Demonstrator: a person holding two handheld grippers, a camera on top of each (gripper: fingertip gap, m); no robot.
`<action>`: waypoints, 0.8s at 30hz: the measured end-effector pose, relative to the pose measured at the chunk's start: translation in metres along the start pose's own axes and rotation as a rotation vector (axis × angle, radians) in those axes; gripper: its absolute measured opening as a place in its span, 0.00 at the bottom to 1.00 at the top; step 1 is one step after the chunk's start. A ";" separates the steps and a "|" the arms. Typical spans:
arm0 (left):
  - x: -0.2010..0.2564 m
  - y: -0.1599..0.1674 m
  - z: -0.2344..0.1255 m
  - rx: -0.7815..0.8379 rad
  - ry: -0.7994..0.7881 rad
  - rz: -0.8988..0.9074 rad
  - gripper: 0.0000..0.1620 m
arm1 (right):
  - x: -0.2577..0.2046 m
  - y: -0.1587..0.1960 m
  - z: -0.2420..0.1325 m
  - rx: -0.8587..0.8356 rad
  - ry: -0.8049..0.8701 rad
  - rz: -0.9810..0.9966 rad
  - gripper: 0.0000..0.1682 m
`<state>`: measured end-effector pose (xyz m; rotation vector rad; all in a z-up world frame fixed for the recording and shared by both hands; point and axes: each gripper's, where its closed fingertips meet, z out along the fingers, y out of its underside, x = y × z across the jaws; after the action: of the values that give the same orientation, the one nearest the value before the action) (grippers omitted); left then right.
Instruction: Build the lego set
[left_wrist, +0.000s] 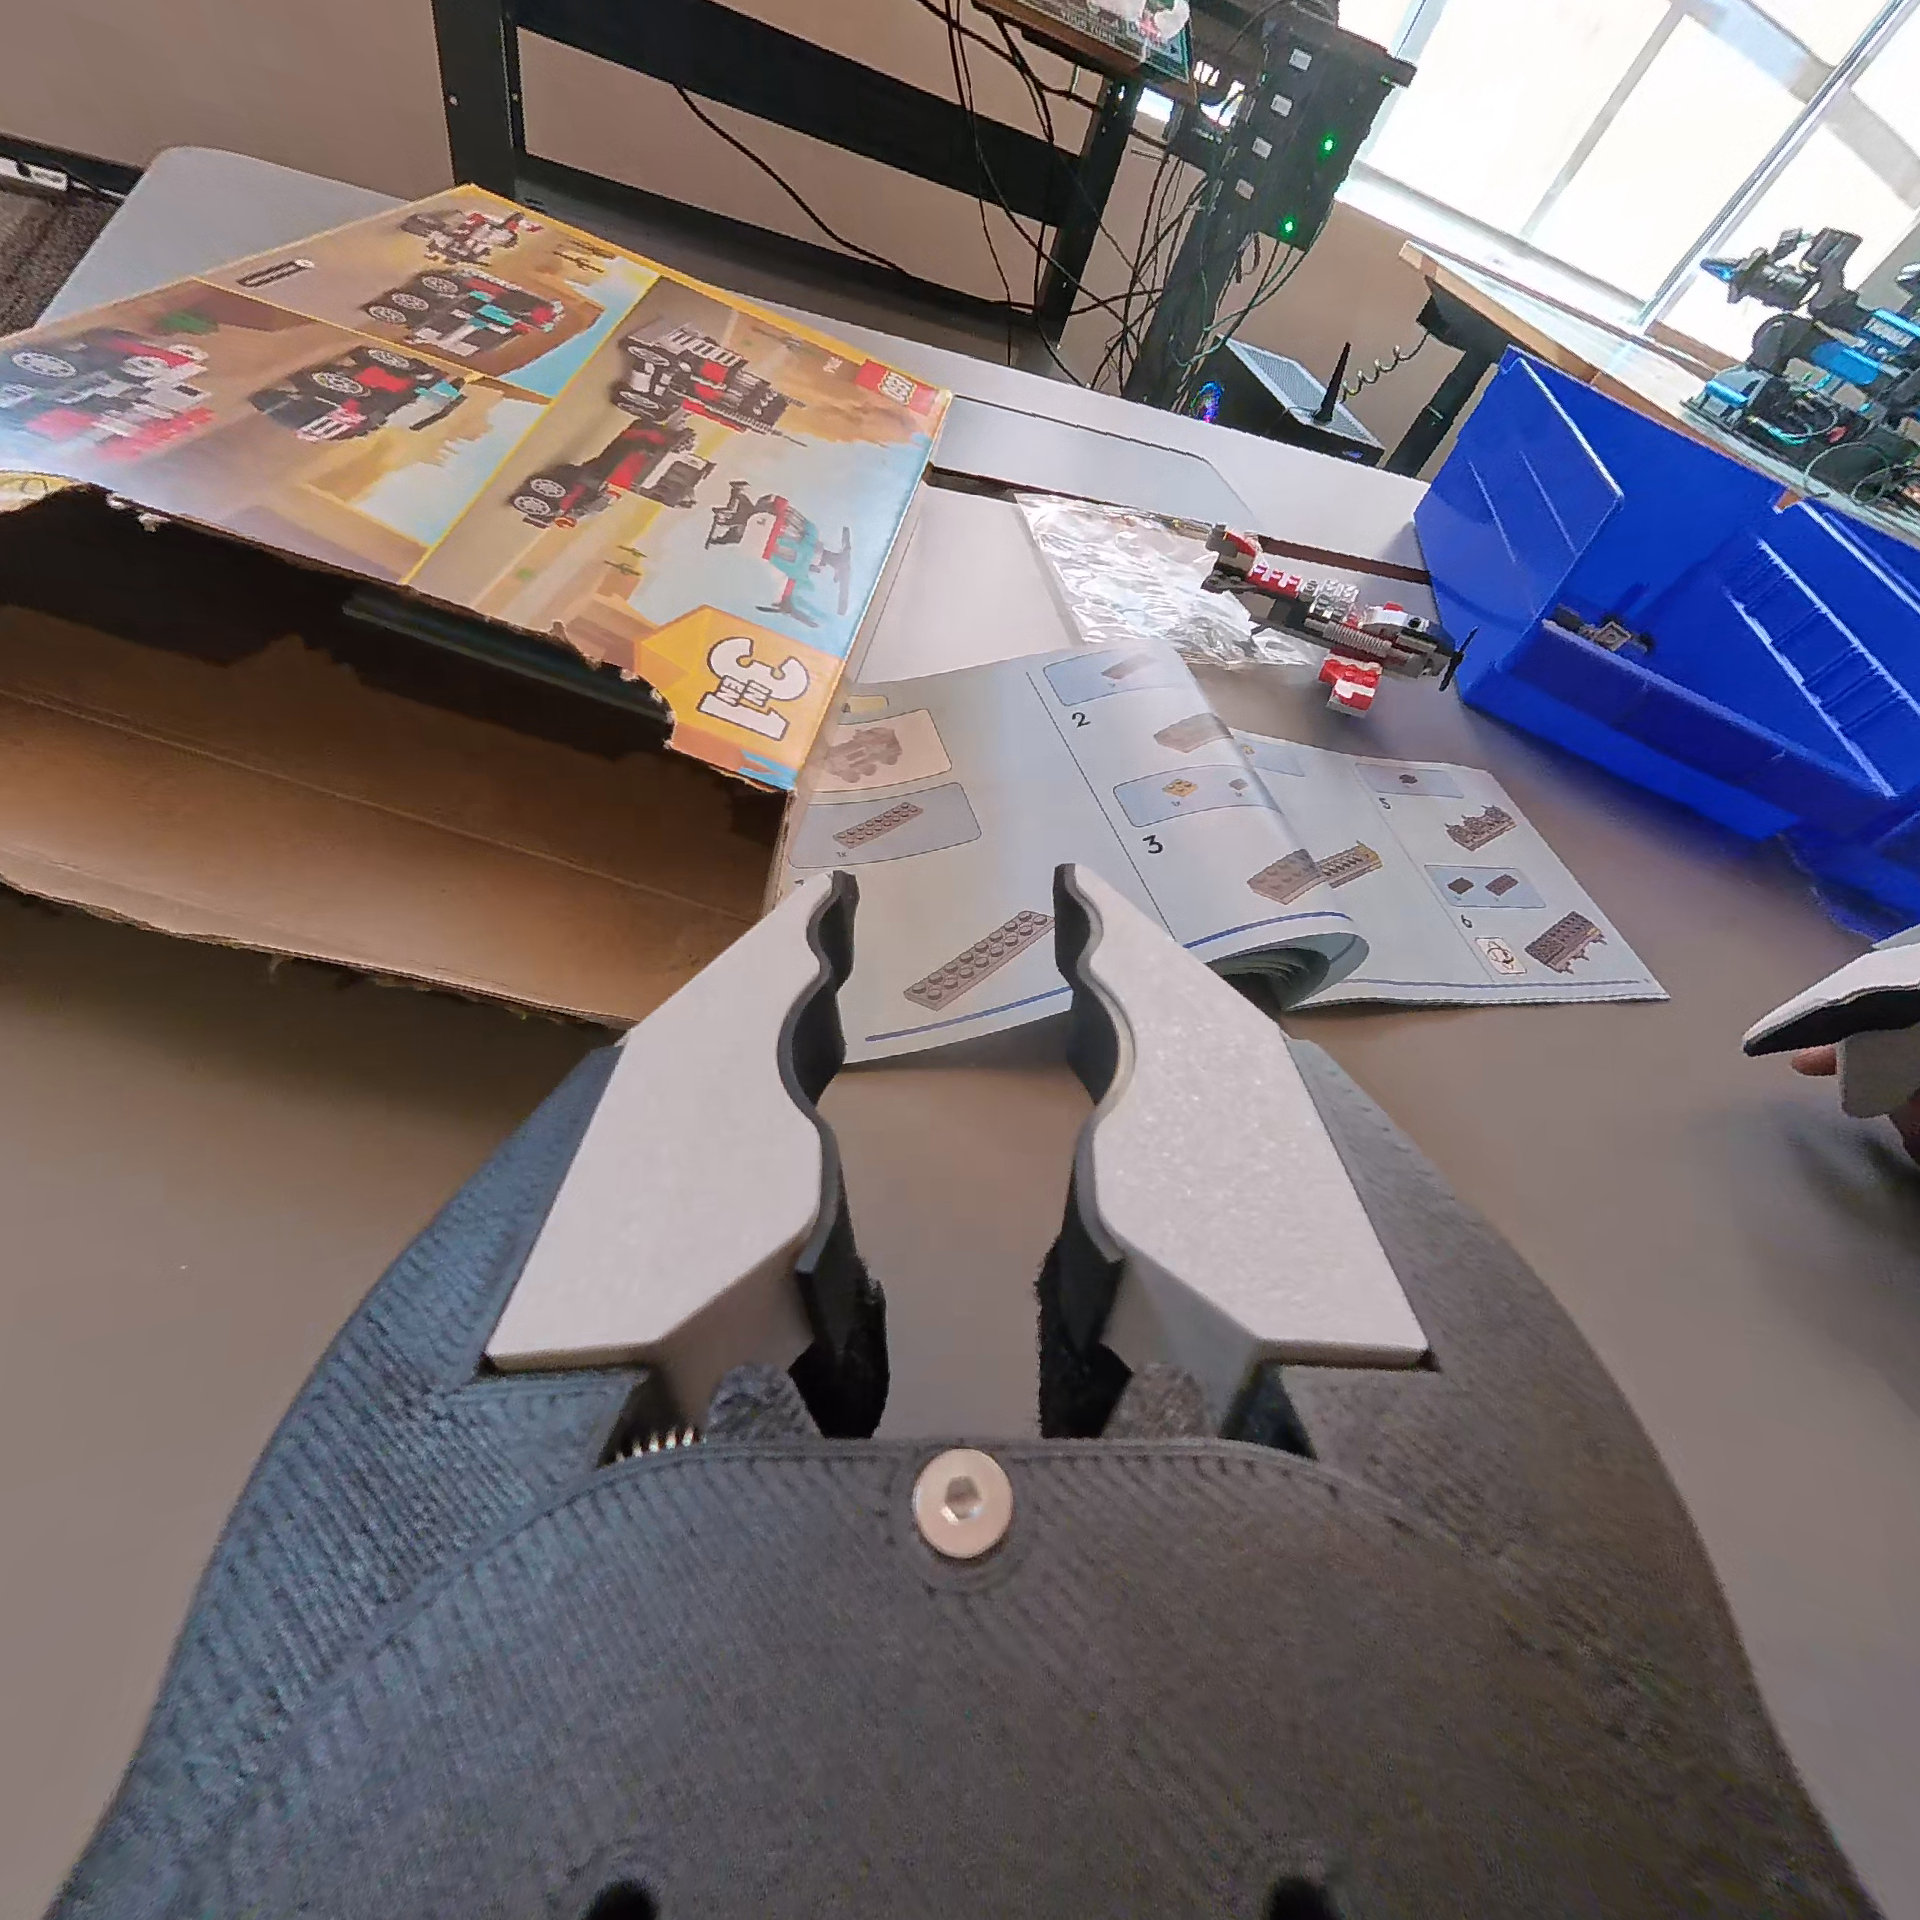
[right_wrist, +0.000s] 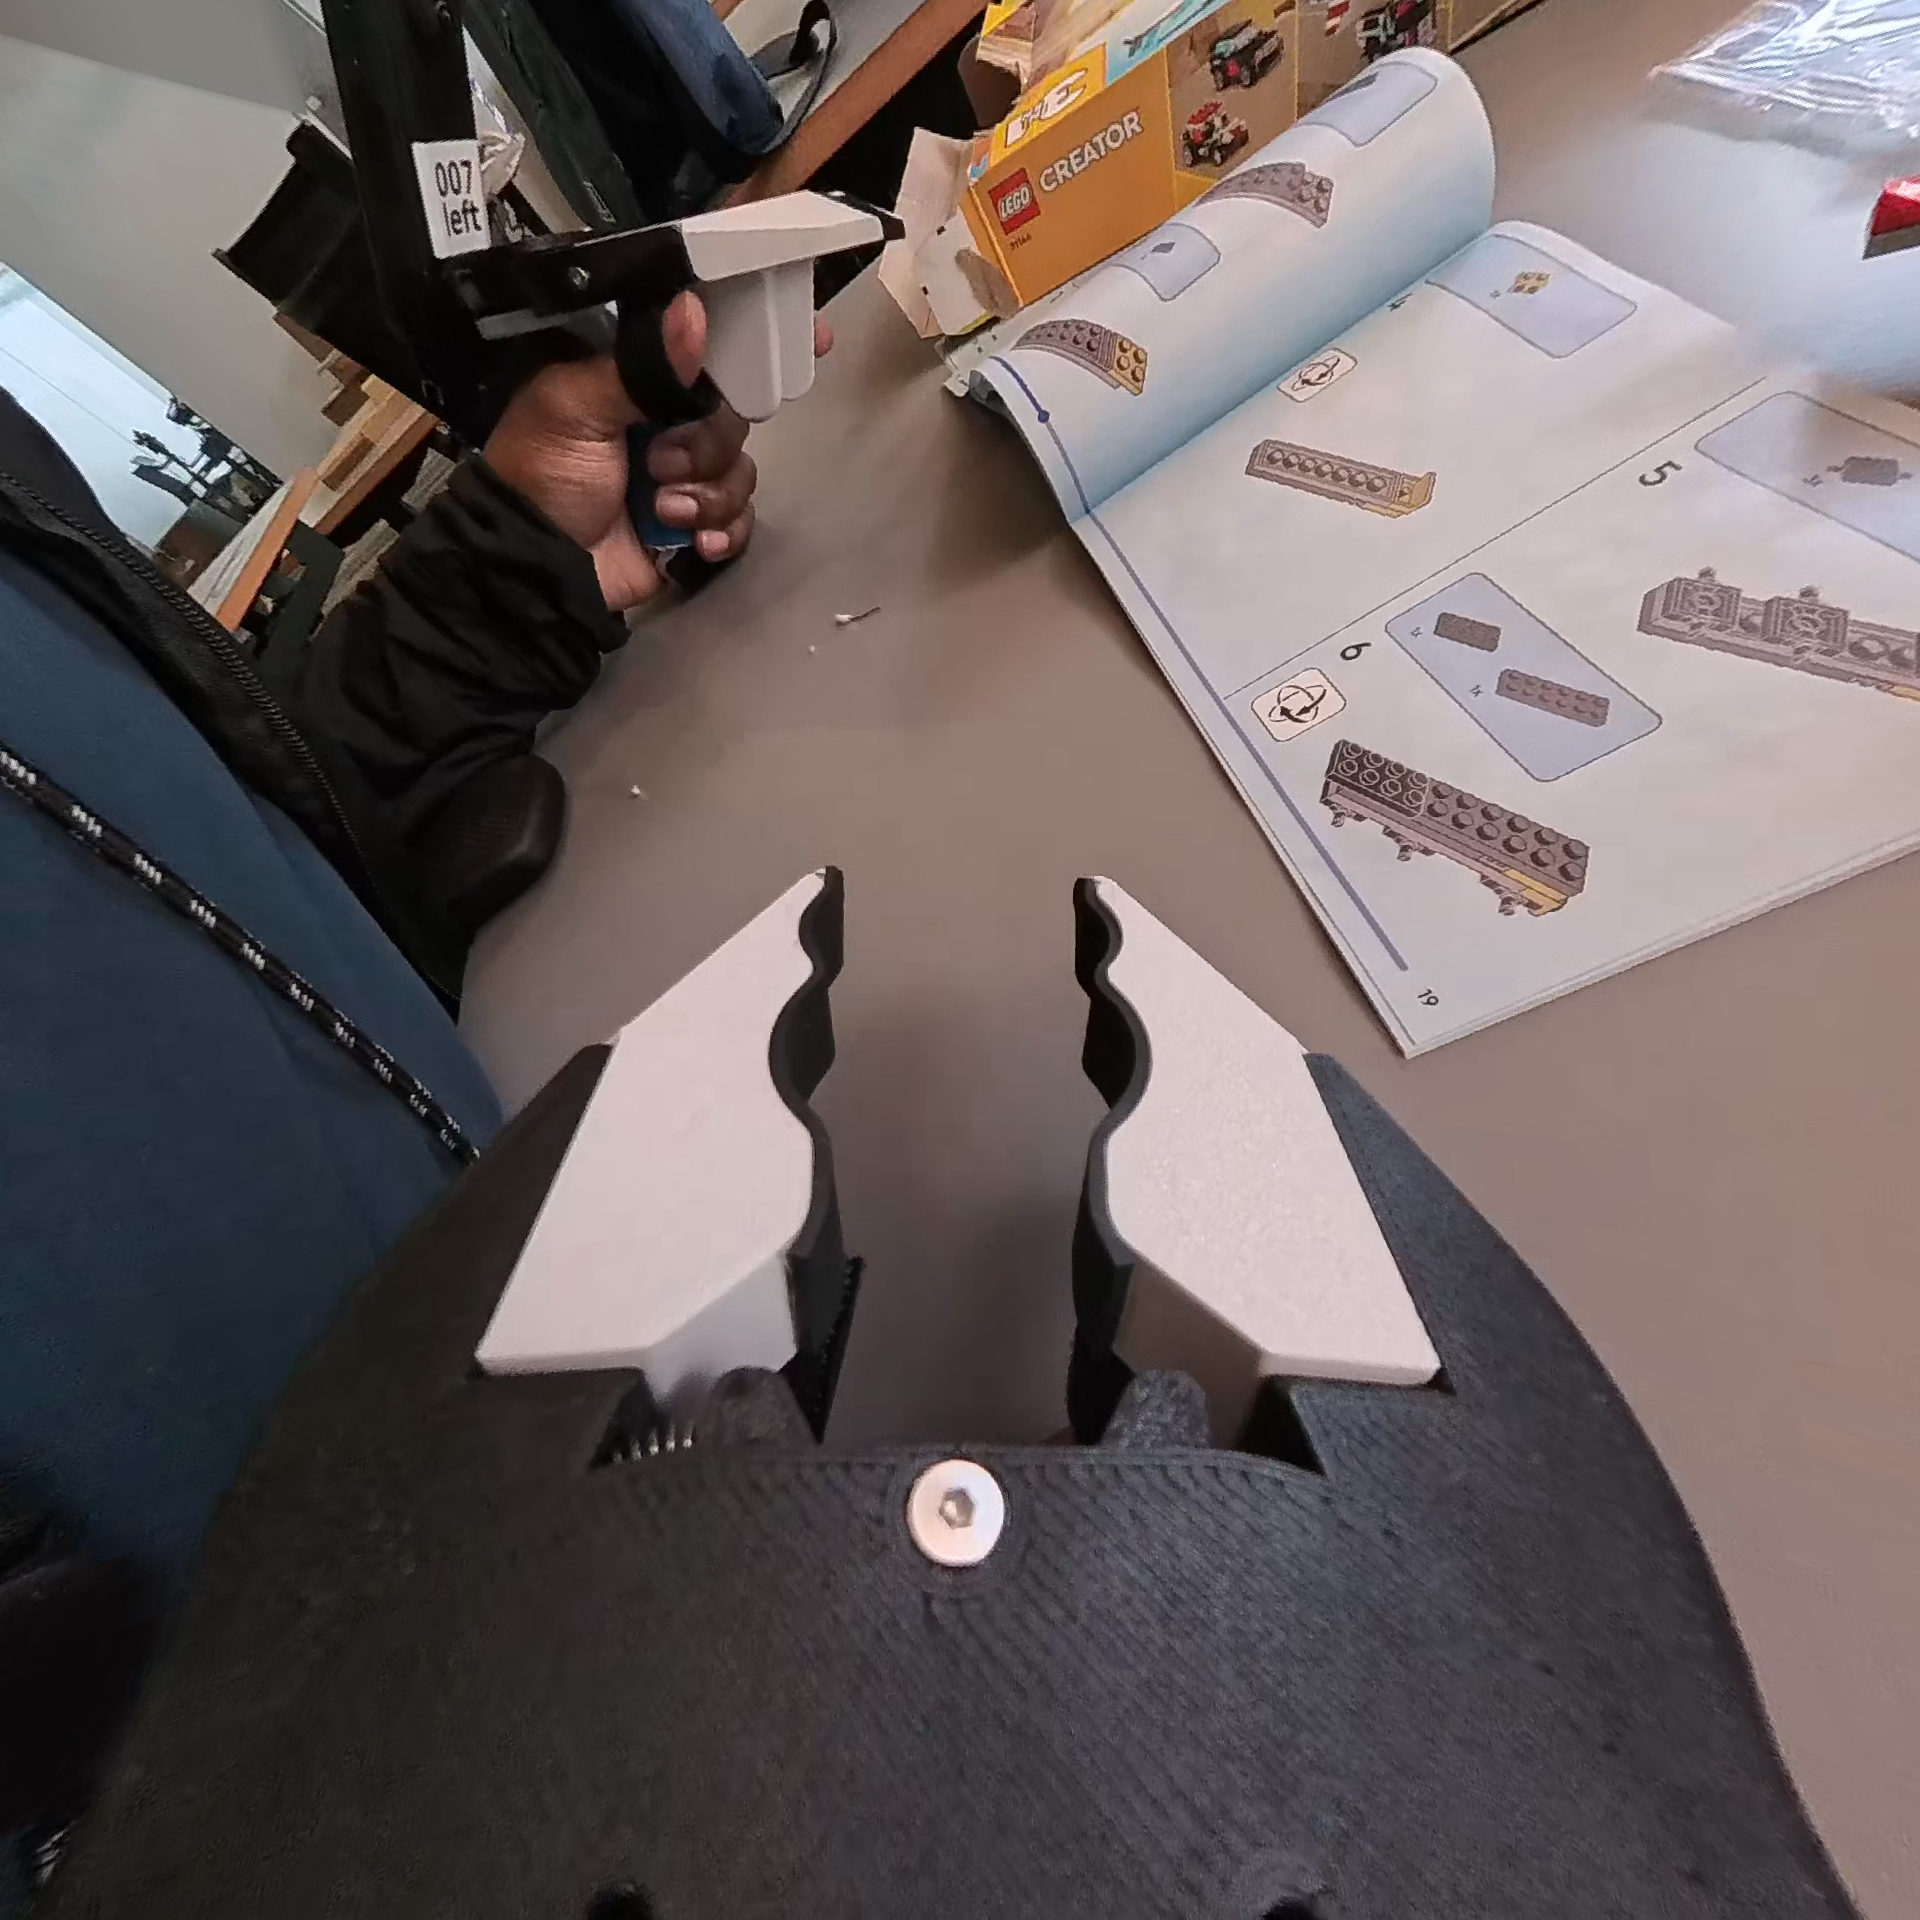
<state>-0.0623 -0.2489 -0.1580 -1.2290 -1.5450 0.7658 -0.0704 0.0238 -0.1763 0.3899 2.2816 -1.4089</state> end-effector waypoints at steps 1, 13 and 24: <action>0.000 0.000 0.000 0.000 0.000 0.000 0.24 | 0.000 0.000 0.000 -0.001 0.001 0.001 0.27; 0.001 0.000 0.001 -0.003 0.003 0.002 0.24 | 0.000 0.000 0.001 -0.002 -0.007 0.008 0.27; 0.002 0.003 0.004 -0.025 0.019 -0.008 0.24 | -0.005 -0.005 -0.004 0.041 -0.053 0.007 0.28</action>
<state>-0.0646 -0.2455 -0.1613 -1.2448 -1.5474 0.7300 -0.0695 0.0248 -0.1683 0.3683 2.2100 -1.4468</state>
